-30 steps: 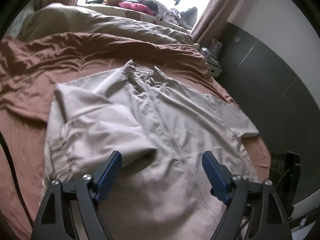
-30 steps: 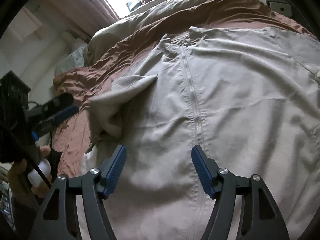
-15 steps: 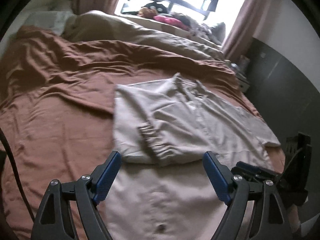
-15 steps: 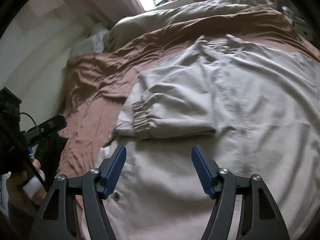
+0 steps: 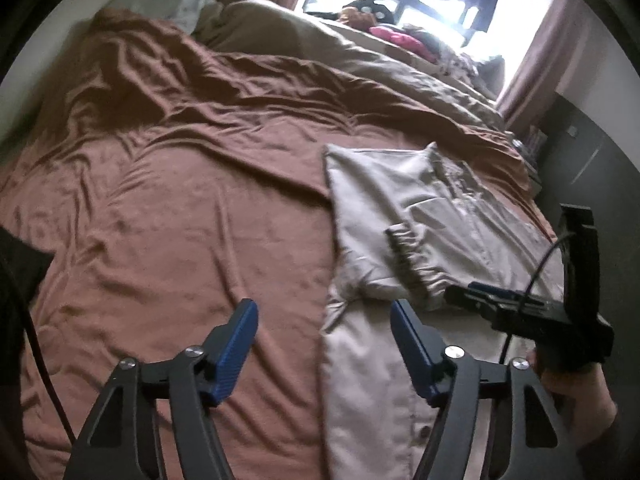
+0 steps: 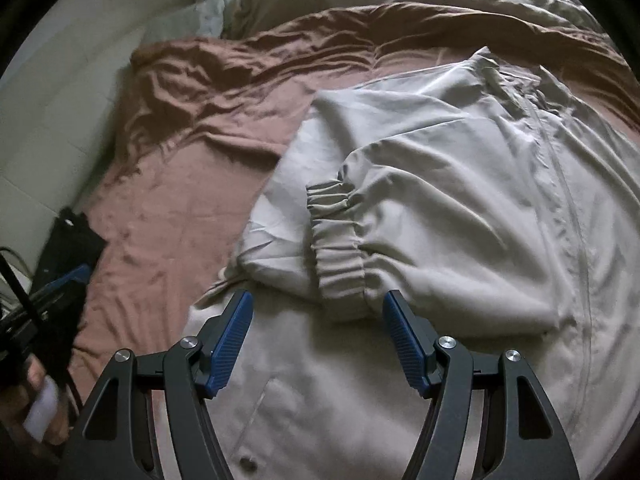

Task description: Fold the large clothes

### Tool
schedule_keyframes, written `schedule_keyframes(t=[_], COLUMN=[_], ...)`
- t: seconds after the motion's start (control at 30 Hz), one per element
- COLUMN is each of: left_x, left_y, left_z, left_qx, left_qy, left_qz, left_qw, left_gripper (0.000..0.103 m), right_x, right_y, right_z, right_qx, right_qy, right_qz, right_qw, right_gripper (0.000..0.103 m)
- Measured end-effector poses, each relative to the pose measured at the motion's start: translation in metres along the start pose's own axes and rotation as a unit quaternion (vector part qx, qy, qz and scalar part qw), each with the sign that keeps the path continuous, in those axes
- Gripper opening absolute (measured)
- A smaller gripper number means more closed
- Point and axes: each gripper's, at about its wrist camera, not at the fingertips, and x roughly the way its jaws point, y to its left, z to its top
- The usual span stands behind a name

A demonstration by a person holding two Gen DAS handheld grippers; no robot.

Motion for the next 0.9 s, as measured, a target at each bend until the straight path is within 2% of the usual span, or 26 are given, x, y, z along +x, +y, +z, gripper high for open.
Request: schedule_keyframes(t=[0.07, 0.13, 0.17, 0.23, 0.27, 0.3, 0.4, 0.67, 0.9], left_x=[0.004, 0.007, 0.008, 0.009, 0.010, 0.010, 0.012, 0.018, 0.025], left_y=[0.009, 0.016, 0.018, 0.020, 0.020, 0.020, 0.014, -0.015, -0.048], left_z=[-0.003, -0.007, -0.008, -0.009, -0.010, -0.010, -0.010, -0.001, 0.010], left_qx=[-0.011, -0.023, -0.028, -0.032, -0.030, -0.028, -0.021, -0.007, 0.012], left_qy=[0.006, 0.010, 0.012, 0.015, 0.016, 0.018, 0.020, 0.019, 0.020], left_qz=[0.002, 0.002, 0.001, 0.000, 0.001, 0.003, 0.006, 0.002, -0.002], left_qw=[0.9999, 0.9997, 0.9995, 0.9994, 0.9994, 0.9994, 0.9996, 0.9998, 0.9997], left_gripper=[0.064, 0.063, 0.063, 0.063, 0.063, 0.063, 0.063, 0.063, 0.063], right_x=[0.017, 0.045, 0.051, 0.053, 0.048, 0.042, 0.016, -0.064, -0.125], right_y=[0.008, 0.013, 0.012, 0.013, 0.014, 0.014, 0.009, -0.046, -0.101], right_z=[0.003, 0.007, 0.007, 0.013, 0.015, 0.016, 0.020, 0.011, -0.006], right_qx=[-0.014, -0.031, -0.034, -0.039, -0.042, -0.045, -0.051, -0.016, 0.022], right_qy=[0.015, 0.049, 0.055, 0.049, 0.042, 0.035, 0.006, -0.052, -0.085], right_qz=[-0.029, -0.071, -0.073, -0.066, -0.059, -0.051, -0.045, -0.026, -0.047], right_qw=[0.999, 0.996, 0.995, 0.996, 0.997, 0.997, 0.998, 0.998, 0.995], right_gripper=[0.066, 0.042, 0.031, 0.027, 0.015, 0.007, 0.005, 0.003, 0.003])
